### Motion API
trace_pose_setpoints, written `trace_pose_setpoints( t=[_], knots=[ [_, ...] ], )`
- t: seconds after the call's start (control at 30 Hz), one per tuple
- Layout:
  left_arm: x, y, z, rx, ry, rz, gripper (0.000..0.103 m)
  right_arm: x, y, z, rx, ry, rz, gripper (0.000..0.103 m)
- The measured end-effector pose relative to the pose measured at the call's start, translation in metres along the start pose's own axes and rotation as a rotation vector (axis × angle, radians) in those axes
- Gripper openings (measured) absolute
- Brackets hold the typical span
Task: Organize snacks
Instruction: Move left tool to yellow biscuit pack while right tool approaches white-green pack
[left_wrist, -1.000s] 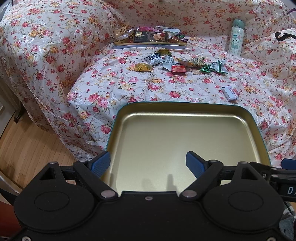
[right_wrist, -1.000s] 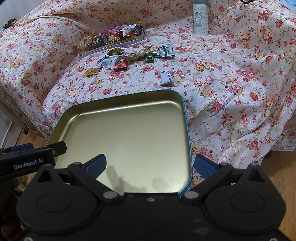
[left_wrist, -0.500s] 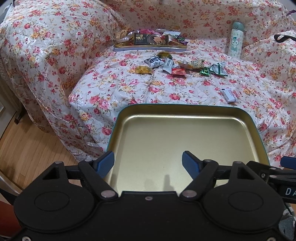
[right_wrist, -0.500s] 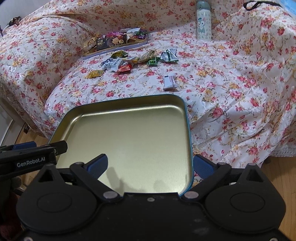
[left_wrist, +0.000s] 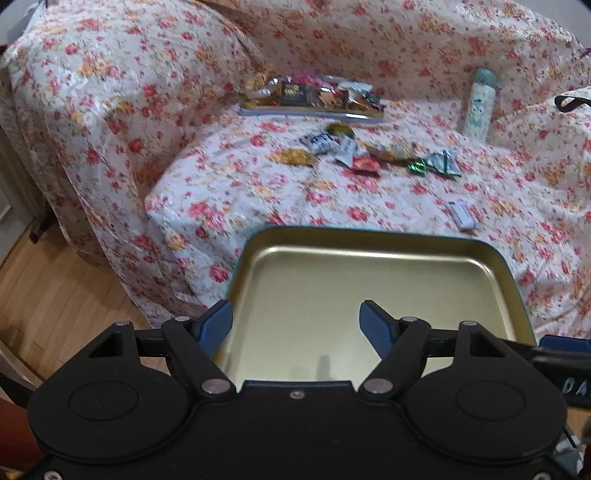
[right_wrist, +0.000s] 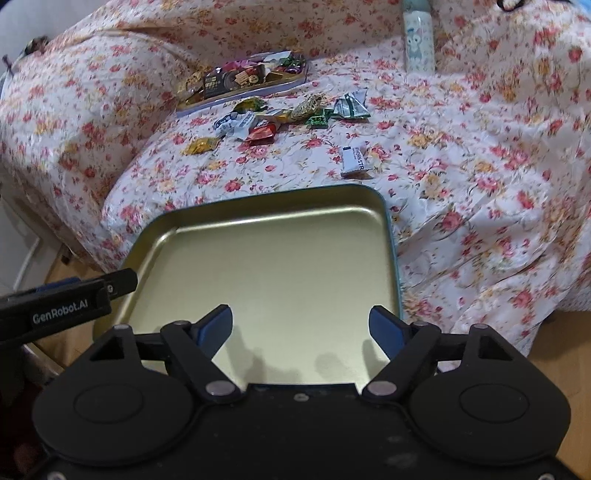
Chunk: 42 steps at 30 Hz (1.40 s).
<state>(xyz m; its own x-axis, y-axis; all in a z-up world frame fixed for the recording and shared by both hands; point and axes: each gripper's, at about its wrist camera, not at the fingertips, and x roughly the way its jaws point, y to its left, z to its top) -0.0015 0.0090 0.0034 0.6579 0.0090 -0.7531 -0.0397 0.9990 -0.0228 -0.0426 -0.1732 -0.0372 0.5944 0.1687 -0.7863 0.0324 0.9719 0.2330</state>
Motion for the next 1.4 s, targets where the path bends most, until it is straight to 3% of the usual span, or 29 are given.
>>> trace_pose_setpoints(
  t=[0.2, 0.5, 0.9, 1.03, 1.23, 1.4],
  knots=[
    [0.004, 0.003, 0.013, 0.015, -0.029, 0.005, 0.076, 0.003, -0.005, 0.021, 0.034, -0.035, 0.02, 0.081],
    [0.03, 0.005, 0.035, 0.028, -0.01, -0.013, 0.076, 0.013, -0.018, 0.062, 0.012, -0.119, -0.036, 0.081],
    [0.069, 0.009, 0.074, 0.061, -0.013, -0.022, 0.075, 0.07, -0.028, 0.108, 0.038, -0.054, -0.046, 0.08],
    [0.087, 0.01, 0.086, 0.076, -0.006, -0.011, 0.075, 0.086, -0.028, 0.122, 0.028, -0.05, -0.064, 0.074],
    [0.115, 0.014, 0.109, 0.1, 0.002, -0.006, 0.075, 0.112, -0.031, 0.142, -0.001, -0.043, -0.104, 0.054],
    [0.139, 0.014, 0.126, 0.121, 0.017, -0.009, 0.075, 0.132, -0.04, 0.155, 0.008, -0.025, -0.103, 0.046]
  ],
)
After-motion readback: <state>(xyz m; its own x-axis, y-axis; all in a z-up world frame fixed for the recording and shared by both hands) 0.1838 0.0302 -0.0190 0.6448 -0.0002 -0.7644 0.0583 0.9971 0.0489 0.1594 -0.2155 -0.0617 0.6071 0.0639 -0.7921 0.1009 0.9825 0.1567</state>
